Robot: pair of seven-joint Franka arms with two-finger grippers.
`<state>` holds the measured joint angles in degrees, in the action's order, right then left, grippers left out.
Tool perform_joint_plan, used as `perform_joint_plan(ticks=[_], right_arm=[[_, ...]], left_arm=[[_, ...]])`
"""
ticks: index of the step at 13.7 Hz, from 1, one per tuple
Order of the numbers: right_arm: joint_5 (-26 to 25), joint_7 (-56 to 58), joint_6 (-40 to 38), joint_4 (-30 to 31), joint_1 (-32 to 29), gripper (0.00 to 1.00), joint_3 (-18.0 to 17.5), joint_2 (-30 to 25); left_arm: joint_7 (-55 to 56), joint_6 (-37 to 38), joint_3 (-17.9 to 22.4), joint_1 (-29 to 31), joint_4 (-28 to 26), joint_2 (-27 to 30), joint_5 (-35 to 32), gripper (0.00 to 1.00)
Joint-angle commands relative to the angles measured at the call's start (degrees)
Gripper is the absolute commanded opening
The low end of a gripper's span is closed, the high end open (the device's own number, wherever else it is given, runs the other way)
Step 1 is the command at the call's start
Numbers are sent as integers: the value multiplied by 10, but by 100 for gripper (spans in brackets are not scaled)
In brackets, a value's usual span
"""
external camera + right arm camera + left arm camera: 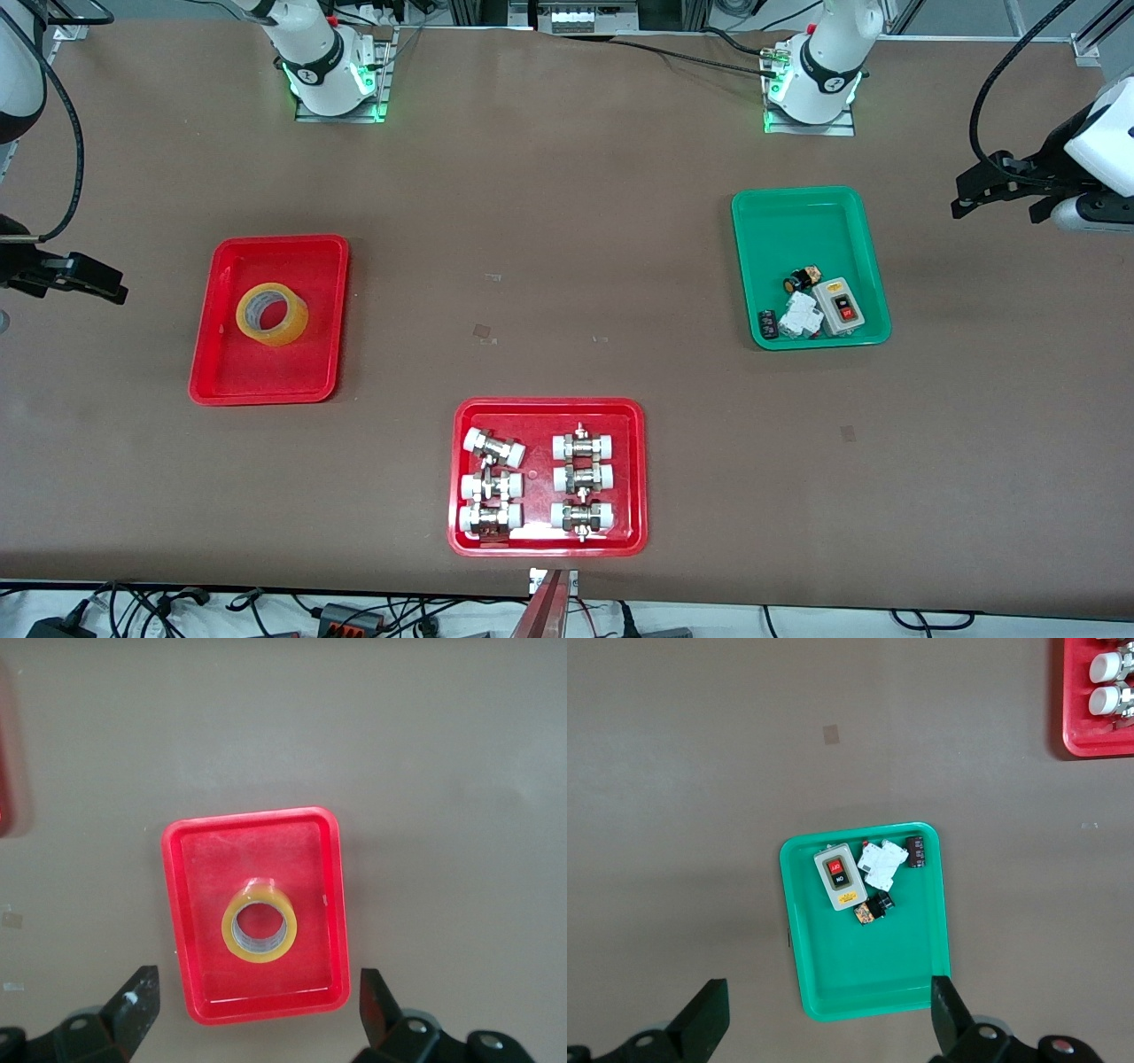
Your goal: Left arm passes tape to right arm into tray
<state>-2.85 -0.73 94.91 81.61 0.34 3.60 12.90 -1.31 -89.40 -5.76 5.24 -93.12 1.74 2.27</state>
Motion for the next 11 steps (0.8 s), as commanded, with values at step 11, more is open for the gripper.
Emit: perform_joint_plan(ticks=[11], right_arm=[[17, 12, 31, 191, 11, 100, 7, -144]], left_arm=[[-4, 13, 0, 4, 16, -7, 0, 100]])
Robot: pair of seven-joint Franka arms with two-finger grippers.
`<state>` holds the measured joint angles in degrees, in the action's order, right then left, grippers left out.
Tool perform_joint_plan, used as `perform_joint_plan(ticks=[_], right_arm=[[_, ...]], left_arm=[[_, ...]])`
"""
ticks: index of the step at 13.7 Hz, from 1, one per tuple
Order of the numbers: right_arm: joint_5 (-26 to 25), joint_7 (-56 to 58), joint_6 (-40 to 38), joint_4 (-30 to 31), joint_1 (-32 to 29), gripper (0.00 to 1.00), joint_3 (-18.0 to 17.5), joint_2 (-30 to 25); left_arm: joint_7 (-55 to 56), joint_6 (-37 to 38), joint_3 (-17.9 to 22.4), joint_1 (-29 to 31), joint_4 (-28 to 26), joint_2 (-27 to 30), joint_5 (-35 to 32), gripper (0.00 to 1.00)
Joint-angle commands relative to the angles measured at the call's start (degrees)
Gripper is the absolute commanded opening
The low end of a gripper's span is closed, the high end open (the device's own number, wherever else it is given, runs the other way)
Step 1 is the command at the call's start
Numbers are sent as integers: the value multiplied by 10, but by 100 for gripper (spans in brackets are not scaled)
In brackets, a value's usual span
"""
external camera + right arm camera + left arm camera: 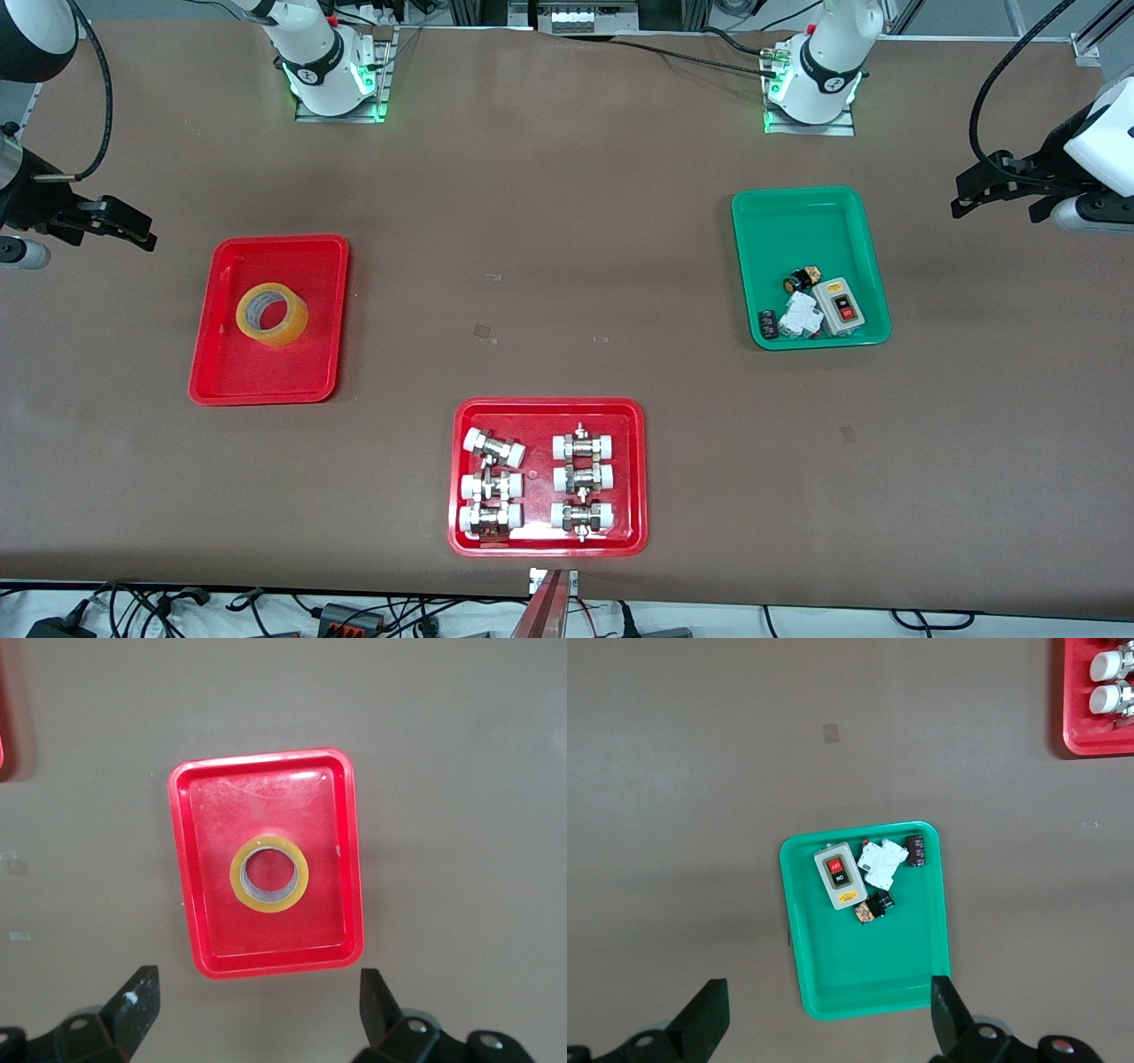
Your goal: Left arm passes tape to right arm into tray
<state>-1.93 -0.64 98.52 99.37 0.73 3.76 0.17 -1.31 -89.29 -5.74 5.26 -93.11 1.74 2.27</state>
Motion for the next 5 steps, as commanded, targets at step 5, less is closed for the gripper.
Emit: perform_joint_plan(ticks=[5], right_arm=[[6, 11, -3, 14, 9, 100, 3, -18]], left_arm=[[-4, 11, 3, 26, 16, -13, -33, 100]])
